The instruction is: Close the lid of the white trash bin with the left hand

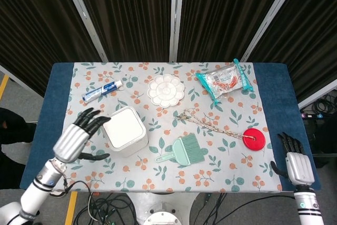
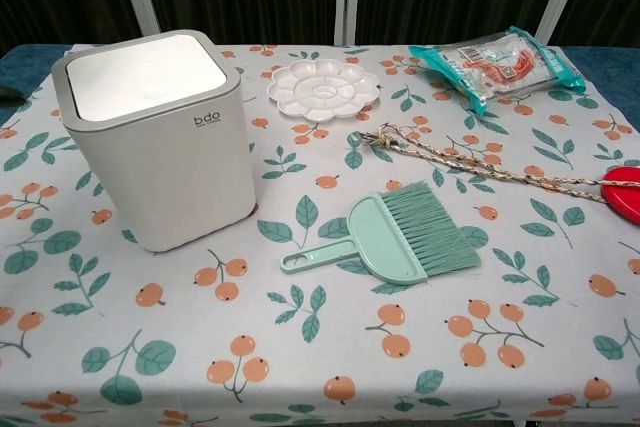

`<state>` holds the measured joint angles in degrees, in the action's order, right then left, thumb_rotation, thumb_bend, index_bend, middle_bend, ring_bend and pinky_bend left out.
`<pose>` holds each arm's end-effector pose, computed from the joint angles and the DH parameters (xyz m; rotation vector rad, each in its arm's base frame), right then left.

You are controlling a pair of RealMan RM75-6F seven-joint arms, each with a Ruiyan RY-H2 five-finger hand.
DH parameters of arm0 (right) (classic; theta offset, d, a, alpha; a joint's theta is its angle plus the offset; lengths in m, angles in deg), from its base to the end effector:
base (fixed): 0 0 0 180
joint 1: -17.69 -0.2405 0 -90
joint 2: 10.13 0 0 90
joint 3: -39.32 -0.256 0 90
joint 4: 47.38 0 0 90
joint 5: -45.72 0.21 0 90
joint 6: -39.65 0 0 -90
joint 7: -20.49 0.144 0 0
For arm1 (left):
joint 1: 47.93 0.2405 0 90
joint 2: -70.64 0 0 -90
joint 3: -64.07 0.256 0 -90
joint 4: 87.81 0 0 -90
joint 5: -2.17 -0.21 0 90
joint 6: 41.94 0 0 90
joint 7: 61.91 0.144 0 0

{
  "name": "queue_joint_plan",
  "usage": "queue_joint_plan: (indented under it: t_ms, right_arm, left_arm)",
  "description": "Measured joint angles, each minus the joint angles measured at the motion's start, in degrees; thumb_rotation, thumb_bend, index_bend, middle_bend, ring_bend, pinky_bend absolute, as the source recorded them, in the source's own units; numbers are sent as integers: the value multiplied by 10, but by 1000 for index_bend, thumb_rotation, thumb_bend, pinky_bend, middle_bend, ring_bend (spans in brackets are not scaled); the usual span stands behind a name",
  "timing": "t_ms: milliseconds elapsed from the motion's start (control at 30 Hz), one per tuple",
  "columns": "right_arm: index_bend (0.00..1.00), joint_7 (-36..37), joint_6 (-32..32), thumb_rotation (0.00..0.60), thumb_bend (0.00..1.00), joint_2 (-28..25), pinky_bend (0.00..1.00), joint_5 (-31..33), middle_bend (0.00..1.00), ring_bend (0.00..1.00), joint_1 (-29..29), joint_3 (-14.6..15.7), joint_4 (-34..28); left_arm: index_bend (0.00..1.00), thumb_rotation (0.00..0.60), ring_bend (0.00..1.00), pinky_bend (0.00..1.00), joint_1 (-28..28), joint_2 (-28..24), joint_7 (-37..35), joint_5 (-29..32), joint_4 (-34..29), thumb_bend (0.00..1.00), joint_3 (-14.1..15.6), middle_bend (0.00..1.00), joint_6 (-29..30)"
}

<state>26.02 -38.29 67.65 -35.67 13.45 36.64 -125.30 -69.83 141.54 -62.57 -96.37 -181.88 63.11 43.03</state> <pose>-0.3547 -0.1766 0.0912 1.3250 -1.1076 0.8392 -0.2039 0.2388 0.1060 -1.7237 -0.7391 -1.3334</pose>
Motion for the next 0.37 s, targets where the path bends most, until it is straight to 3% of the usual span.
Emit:
queue_joint_plan:
  t_ms: [200,367]
  right_arm:
    - [0,3,-6,600,232,0,0,-3,0,0,0,-2,1]
    - [0,0,-22,600,217,1,0,-20,0,0,1,0,-1]
  left_arm:
    - [141,388,75,89,96,0,7,77,54,0,11,178,67]
    - [140,471,53,72,140,16,72,122,109,0,35,150,65]
